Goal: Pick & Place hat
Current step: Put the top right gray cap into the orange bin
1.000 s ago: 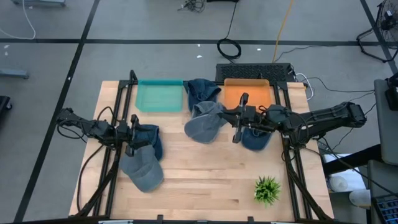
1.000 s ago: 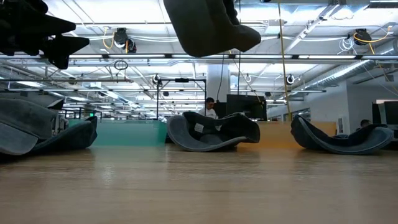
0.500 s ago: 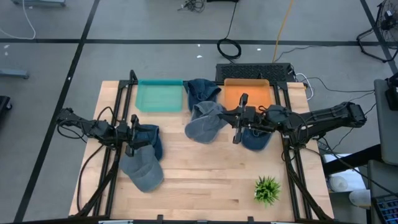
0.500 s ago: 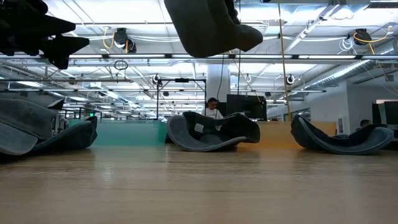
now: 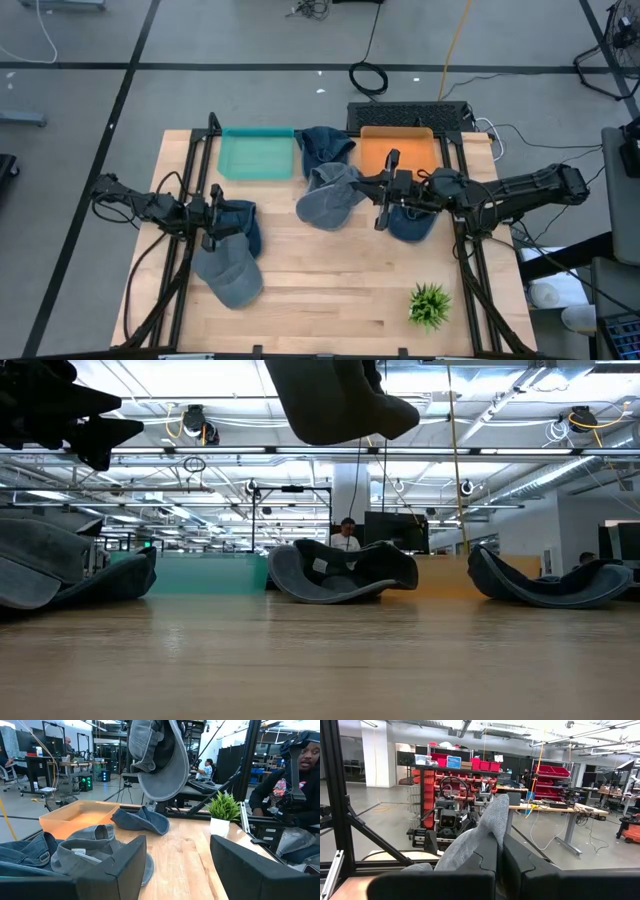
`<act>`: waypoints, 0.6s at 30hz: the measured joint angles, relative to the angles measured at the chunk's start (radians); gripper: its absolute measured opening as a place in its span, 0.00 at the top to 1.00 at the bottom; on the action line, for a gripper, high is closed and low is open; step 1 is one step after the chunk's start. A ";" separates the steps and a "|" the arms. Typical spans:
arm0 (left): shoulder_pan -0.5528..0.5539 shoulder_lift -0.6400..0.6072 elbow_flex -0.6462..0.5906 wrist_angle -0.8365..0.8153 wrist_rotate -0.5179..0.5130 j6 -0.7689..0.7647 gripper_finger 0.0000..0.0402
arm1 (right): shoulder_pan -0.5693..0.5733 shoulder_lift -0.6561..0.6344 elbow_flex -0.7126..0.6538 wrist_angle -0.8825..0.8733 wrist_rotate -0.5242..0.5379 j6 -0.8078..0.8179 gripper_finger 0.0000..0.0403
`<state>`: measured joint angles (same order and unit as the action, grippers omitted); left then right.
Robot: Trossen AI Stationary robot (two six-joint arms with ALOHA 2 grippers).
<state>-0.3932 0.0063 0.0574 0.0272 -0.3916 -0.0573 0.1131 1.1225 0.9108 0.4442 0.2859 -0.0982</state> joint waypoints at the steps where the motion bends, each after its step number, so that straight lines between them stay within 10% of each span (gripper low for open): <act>1: 0.000 0.000 0.000 0.000 0.000 0.002 0.43 | 0.000 0.000 0.000 0.000 0.000 0.000 1.00; 18: 0.000 0.000 0.000 0.012 -0.089 0.082 0.43 | -0.023 0.010 0.000 0.018 0.002 0.006 1.00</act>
<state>-0.3934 0.0063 0.0576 0.0389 -0.4803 0.0245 0.0902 1.1328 0.9108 0.4621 0.2878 -0.0921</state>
